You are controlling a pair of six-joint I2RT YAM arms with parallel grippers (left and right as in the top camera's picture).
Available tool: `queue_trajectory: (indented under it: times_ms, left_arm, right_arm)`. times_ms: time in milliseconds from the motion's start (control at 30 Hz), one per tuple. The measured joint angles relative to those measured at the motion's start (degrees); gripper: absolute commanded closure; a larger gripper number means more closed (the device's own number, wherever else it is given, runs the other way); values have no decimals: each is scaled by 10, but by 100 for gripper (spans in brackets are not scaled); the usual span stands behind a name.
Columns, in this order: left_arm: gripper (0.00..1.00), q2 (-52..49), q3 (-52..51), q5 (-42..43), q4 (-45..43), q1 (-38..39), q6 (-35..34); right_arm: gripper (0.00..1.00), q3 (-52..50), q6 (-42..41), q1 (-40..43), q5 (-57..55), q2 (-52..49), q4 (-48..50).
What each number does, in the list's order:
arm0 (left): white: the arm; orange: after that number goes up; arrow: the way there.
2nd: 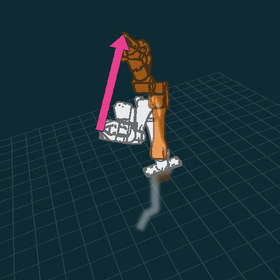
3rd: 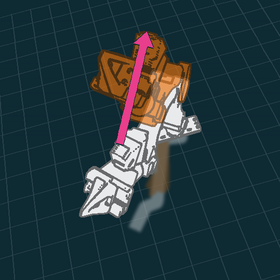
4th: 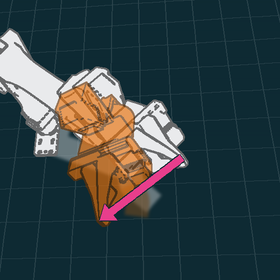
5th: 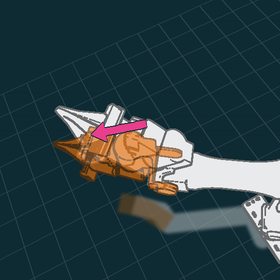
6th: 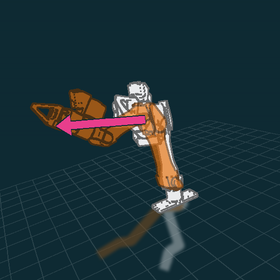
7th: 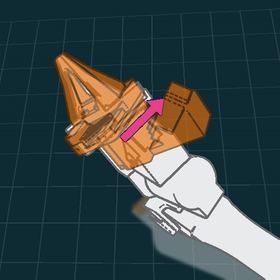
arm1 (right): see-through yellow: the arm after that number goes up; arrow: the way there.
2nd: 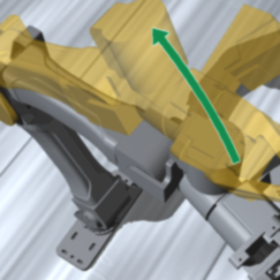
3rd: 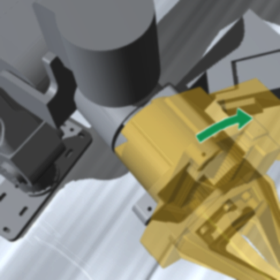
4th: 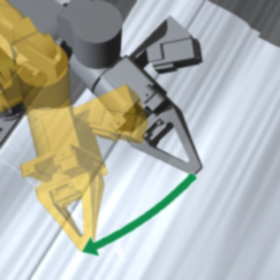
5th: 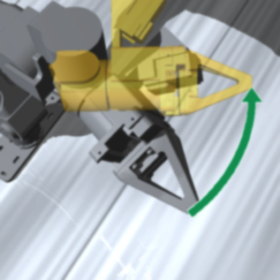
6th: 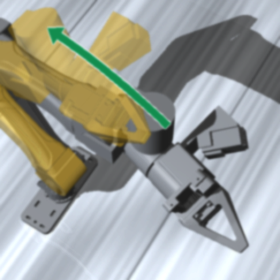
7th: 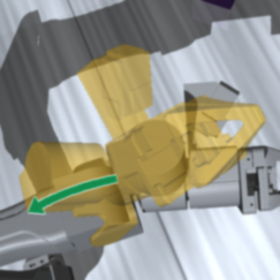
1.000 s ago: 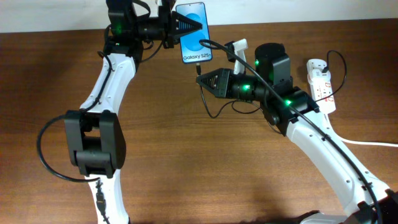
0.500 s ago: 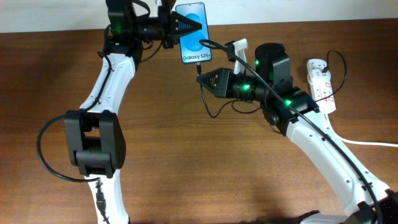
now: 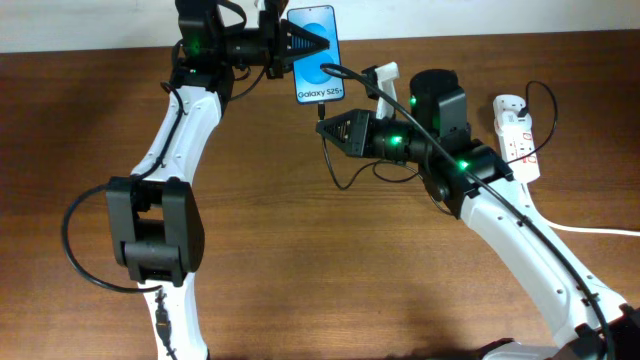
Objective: Plug charger to phone and switch on socket
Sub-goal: 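Push the plug upward into the phone's bottom port with the right gripper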
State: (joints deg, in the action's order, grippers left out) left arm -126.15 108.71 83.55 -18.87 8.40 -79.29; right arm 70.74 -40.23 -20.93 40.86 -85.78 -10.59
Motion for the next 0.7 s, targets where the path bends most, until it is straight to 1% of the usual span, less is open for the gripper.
queue_trajectory:
  times_ms: [700]
  left_arm:
    - [100,0,0,0,0,-2,0]
  right_arm:
    - [96,-9,-2,10,19,-2,35]
